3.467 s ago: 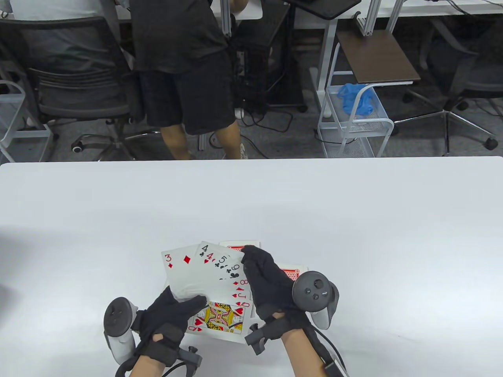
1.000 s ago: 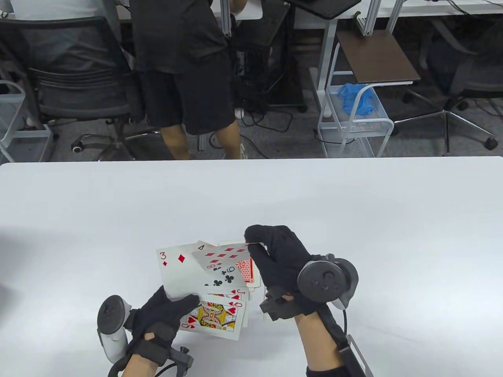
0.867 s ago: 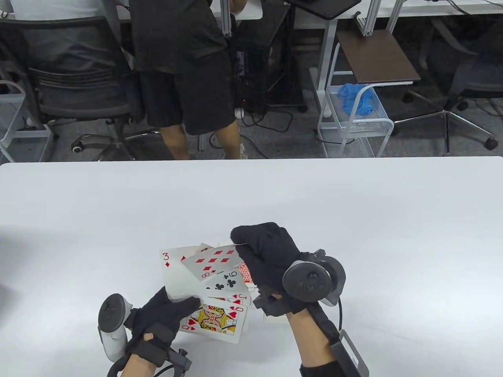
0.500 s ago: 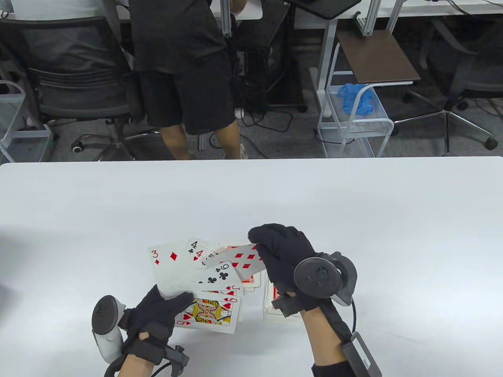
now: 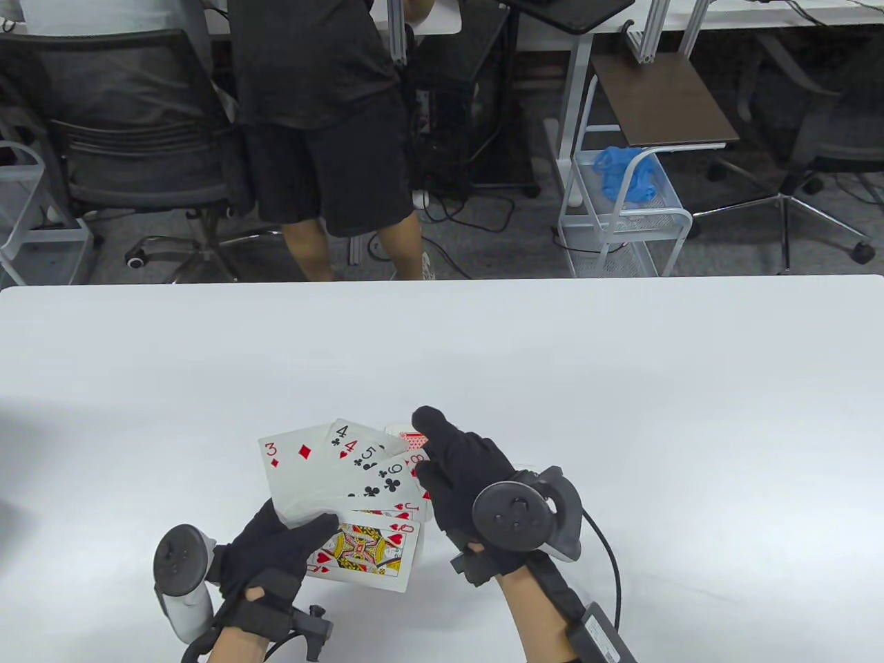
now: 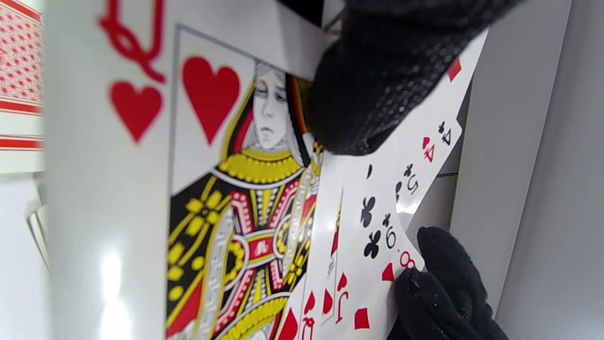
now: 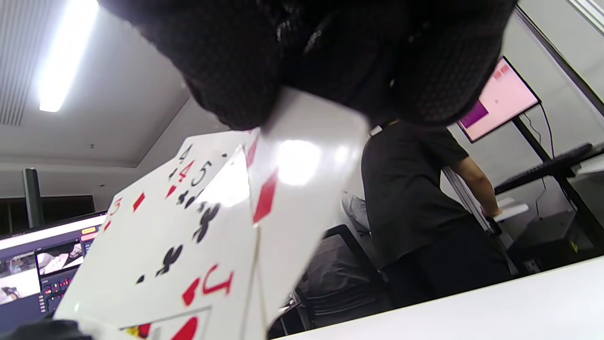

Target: Four-player card dealing with fan arrangement

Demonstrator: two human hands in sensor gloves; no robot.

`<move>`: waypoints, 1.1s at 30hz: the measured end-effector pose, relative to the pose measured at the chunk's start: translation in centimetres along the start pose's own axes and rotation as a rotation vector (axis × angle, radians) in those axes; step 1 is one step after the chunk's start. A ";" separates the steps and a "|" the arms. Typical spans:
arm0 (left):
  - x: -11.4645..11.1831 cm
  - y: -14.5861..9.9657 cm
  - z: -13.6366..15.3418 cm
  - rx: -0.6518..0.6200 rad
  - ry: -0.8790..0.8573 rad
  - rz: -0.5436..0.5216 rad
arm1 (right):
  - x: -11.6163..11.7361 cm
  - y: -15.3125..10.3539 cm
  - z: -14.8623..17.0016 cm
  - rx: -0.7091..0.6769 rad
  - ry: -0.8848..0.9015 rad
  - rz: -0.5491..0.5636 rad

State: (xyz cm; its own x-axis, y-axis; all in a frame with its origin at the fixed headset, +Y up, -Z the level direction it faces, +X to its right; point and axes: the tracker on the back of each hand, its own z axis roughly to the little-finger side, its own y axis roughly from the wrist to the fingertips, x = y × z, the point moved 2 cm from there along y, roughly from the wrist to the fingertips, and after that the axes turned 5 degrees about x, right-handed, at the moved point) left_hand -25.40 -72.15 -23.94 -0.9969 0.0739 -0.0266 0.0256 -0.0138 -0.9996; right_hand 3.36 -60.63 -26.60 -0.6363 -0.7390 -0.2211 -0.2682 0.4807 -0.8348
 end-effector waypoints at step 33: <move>1.5 0.0 0.2 0.014 -0.017 -0.080 | 3.6 -3.2 0.2 0.205 0.096 -0.137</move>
State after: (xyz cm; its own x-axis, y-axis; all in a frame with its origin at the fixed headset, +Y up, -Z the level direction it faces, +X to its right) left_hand -26.88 -72.27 -23.95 -0.9968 0.0586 0.0540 -0.0553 -0.0224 -0.9982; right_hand 2.08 -64.92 -24.81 -0.6729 -0.7374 -0.0583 -0.2105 0.2664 -0.9406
